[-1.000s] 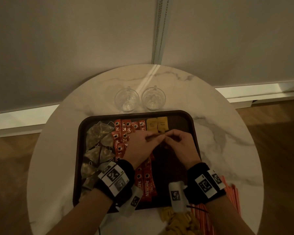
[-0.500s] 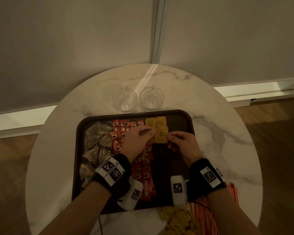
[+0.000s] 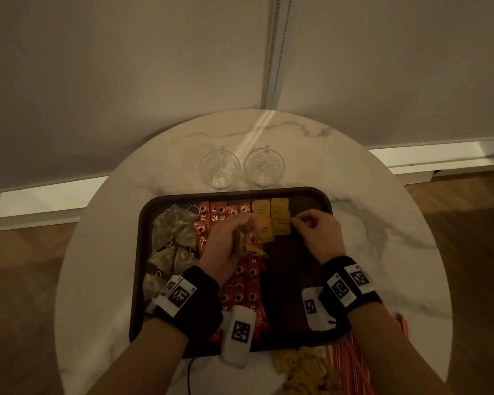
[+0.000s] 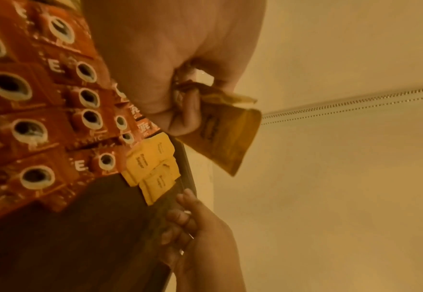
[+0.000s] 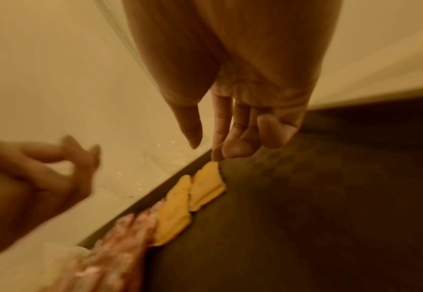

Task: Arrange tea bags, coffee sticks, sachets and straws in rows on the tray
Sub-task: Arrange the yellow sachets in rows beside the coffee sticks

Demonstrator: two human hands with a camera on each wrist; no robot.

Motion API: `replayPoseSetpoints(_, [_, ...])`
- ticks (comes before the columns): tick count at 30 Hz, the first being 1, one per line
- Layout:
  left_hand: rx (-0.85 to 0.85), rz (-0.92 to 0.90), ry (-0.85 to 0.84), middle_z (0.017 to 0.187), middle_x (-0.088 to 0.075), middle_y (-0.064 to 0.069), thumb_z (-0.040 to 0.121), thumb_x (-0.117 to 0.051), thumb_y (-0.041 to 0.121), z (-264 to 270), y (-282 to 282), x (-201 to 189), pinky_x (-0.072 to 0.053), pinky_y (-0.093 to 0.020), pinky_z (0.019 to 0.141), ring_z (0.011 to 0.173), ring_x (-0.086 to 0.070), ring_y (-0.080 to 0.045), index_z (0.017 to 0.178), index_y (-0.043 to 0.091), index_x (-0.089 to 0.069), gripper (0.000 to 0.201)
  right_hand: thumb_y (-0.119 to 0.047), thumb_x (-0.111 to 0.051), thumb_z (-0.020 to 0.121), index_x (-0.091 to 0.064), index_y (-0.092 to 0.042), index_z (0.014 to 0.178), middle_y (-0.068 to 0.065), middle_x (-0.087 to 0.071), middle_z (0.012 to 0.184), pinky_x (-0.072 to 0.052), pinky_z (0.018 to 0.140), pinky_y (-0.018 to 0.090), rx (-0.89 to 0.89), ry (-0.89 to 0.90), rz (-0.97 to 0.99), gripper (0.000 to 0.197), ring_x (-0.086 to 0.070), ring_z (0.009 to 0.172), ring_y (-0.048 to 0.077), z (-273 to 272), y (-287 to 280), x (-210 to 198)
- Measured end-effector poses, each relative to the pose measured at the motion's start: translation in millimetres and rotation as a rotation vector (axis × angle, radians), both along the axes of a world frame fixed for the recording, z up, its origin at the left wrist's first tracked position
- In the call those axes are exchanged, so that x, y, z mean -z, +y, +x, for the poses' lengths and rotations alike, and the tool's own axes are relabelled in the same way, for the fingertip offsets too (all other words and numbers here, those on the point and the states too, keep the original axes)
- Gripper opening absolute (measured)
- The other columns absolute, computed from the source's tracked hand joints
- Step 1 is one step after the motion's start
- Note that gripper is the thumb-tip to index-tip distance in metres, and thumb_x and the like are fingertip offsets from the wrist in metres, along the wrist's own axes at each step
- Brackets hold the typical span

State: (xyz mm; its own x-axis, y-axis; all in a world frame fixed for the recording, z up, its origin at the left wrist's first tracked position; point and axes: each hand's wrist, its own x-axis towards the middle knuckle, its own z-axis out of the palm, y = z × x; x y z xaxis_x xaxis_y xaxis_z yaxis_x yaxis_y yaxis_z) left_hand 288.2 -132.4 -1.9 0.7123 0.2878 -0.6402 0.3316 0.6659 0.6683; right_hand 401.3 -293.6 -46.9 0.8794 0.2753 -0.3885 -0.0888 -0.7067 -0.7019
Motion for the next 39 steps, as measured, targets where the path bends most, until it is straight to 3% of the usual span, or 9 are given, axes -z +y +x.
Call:
replayPoseSetpoints(4, [0.016,0.054,-0.025,0.08,-0.059,-0.004,0.089,-0.037,-0.002,6.8,-7.7,-1.9,-0.048,-0.024,0.058,0.056,-0.05,-0.009,0.104,0.001,-0.062,0.029,-0.04,-0.05,0.098,-0.071,-0.008,0.096,0.01,-0.071,0.079,-0.044,0.054,0.022,-0.035,0.405,0.3,0.038,-0.061,0.06,0.017,-31.5,1.6,-38.7])
replayPoseSetpoints(7, [0.069,0.116,-0.038,0.081,-0.061,-0.007,0.081,-0.036,-0.011,10.2,-11.1,-2.2,-0.045,-0.026,0.059,0.055,-0.051,-0.011,0.101,-0.002,-0.063,0.034,-0.035,-0.058,0.092,-0.07,-0.003,0.099,0.013,-0.073,0.085,-0.042,0.055,0.025,-0.06,0.623,0.484,0.035,-0.063,0.062,0.021,-50.2,0.2,-50.8])
replayPoseSetpoints(11, [0.099,0.22,-0.08,0.082,-0.064,-0.007,0.08,-0.044,-0.017,11.0,-11.8,-1.9,-0.051,-0.026,0.068,0.066,-0.058,-0.014,0.097,0.0,-0.065,0.032,-0.02,-0.071,0.074,-0.069,0.001,0.103,0.016,-0.073,0.09,-0.047,0.06,0.027,0.067,0.605,0.632,0.036,-0.066,0.065,0.02,-56.5,-4.0,-49.7])
replayPoseSetpoints(16, [0.149,0.126,0.033,0.105,-0.068,-0.008,0.092,-0.047,-0.004,3.3,-12.4,4.8,-0.056,-0.03,0.073,0.092,-0.066,-0.019,0.101,0.006,-0.066,0.023,-0.003,-0.066,0.084,-0.066,0.001,0.101,0.017,-0.073,0.091,-0.053,0.061,0.026,0.162,0.589,0.704,0.018,-0.069,0.069,0.022,-59.1,-8.6,-45.6])
replayPoseSetpoints(20, [0.096,0.085,0.183,0.108,-0.069,-0.009,0.099,-0.046,0.012,-8.4,-26.2,8.9,-0.054,-0.023,0.06,0.088,-0.067,-0.018,0.113,0.005,-0.062,0.022,-0.005,-0.066,0.086,-0.068,-0.005,0.1,0.013,-0.074,0.092,-0.051,0.061,0.026,0.146,0.556,0.683,0.014,-0.067,0.067,0.021,-64.0,-13.6,-43.6])
replayPoseSetpoints(26, [0.365,0.346,0.173,0.078,-0.067,0.0,0.101,-0.043,0.033,-12.6,-22.2,6.9,-0.05,-0.016,0.057,0.066,-0.061,-0.008,0.093,0.013,-0.068,0.033,0.009,-0.065,0.081,-0.071,0.003,0.092,0.006,-0.074,0.096,-0.054,0.072,0.02,0.107,0.269,0.702,0.014,-0.07,0.084,0.013,-58.6,-25.6,-40.4])
replayPoseSetpoints(33, [0.466,0.323,0.015,0.084,-0.071,0.005,0.09,-0.061,0.003,-1.1,-14.7,-2.6,-0.048,-0.01,0.055,0.062,-0.065,0.004,0.102,0.006,-0.068,0.014,0.013,-0.057,0.084,-0.071,-0.001,0.099,0.009,-0.064,0.117,-0.056,0.083,0.027,0.063,0.288,0.758,0.025,-0.066,0.105,0.012,-48.8,-27.5,-37.7])
replayPoseSetpoints(37, [0.493,0.471,0.012,0.091,-0.07,0.007,0.086,-0.067,0.007,2.5,-11.9,5.8,-0.051,-0.013,0.064,0.076,-0.066,0.002,0.093,0.015,-0.07,0.011,-0.004,-0.054,0.094,-0.068,-0.007,0.111,0.007,-0.073,0.107,-0.056,0.07,0.028,0.227,0.403,0.731,0.023,-0.069,0.089,0.02,-49.1,-27.2,-27.0])
replayPoseSetpoints(39, [0.501,0.508,0.007,0.086,-0.069,0.006,0.086,-0.068,0.006,3.3,-12.6,8.6,-0.049,-0.01,0.058,0.066,-0.064,0.006,0.095,0.011,-0.069,0.01,-0.008,-0.062,0.09,-0.07,-0.009,0.107,0.007,-0.074,0.099,-0.053,0.065,0.025,0.224,0.426,0.657,0.018,-0.067,0.08,0.02,-50.3,-26.1,-23.9])
